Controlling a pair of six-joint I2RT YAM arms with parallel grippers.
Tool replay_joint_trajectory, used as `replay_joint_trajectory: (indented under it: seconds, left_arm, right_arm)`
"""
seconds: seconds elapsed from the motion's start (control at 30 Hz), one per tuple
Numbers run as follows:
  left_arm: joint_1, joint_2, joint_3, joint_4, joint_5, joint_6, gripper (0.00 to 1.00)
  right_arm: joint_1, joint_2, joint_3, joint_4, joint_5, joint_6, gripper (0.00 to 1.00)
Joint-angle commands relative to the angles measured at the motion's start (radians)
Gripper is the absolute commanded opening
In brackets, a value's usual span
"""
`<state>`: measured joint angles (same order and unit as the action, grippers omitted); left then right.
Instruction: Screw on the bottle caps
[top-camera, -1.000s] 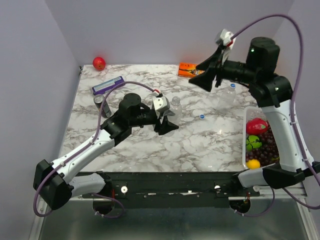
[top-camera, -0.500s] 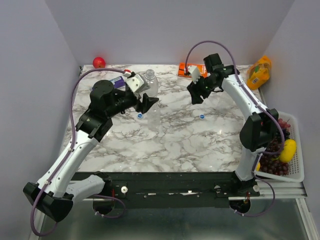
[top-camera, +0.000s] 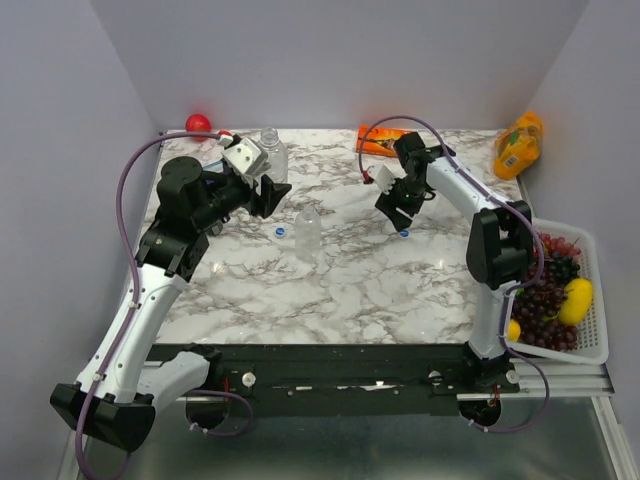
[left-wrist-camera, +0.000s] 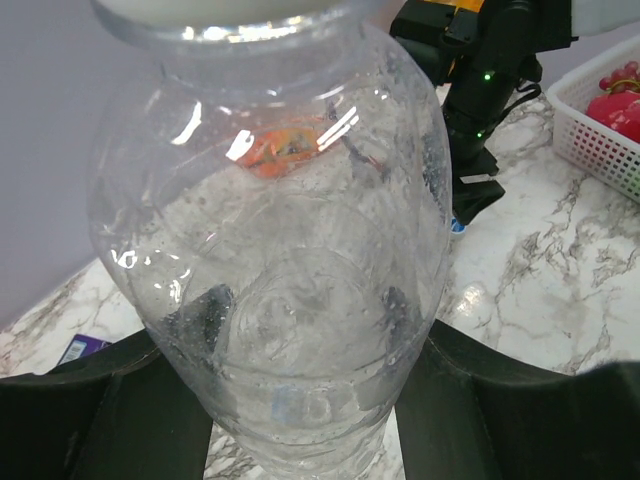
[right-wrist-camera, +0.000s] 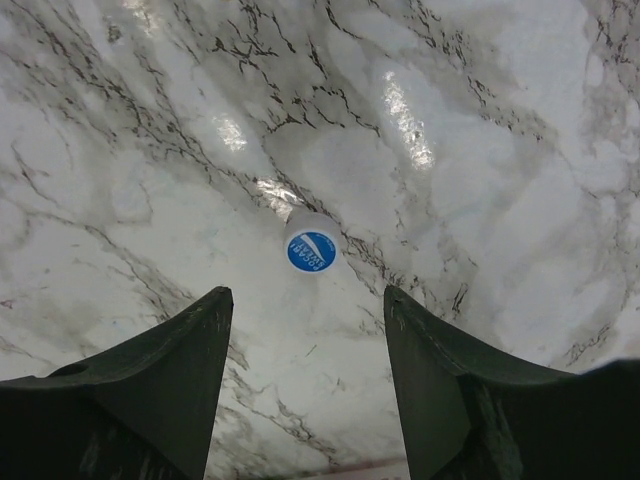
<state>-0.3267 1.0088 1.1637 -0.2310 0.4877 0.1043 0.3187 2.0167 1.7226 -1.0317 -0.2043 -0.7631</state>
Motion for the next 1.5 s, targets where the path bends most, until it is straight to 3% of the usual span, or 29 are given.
replay_joint_trajectory:
  seconds: [0.0,0.3,0.8,1.2,1.3,1.47]
  left_arm:
    - [0.009,-0.006,0.014,-0.031,0.037,0.001,0.00]
    - [0.029,0.008,0.021,-0.030,0.043,0.002,0.00]
    - [0.037,0.019,-0.001,-0.011,0.055,-0.012,0.00]
    - [0.038,0.022,-0.009,-0.011,0.061,-0.011,0.00]
    - [0.038,0.028,-0.015,-0.010,0.121,-0.005,0.00]
    - [-0.029,0.051,0.004,-0.040,0.184,0.047,0.00]
  right_arm:
    - [-0.001,0.068,-0.005,0.035,0.066,-0.024,0.70]
    - [-0.001,0.120,-0.001,0.033,0.072,-0.033,0.69]
    - [-0.001,0.143,-0.034,0.022,0.063,-0.036,0.59]
    - [-0.001,0.160,-0.027,0.035,0.059,-0.039,0.43]
    - [-0.003,0.143,-0.026,0.047,0.057,-0.035,0.36]
    - [-0.003,-0.045,-0.076,0.024,0.005,-0.030,0.31]
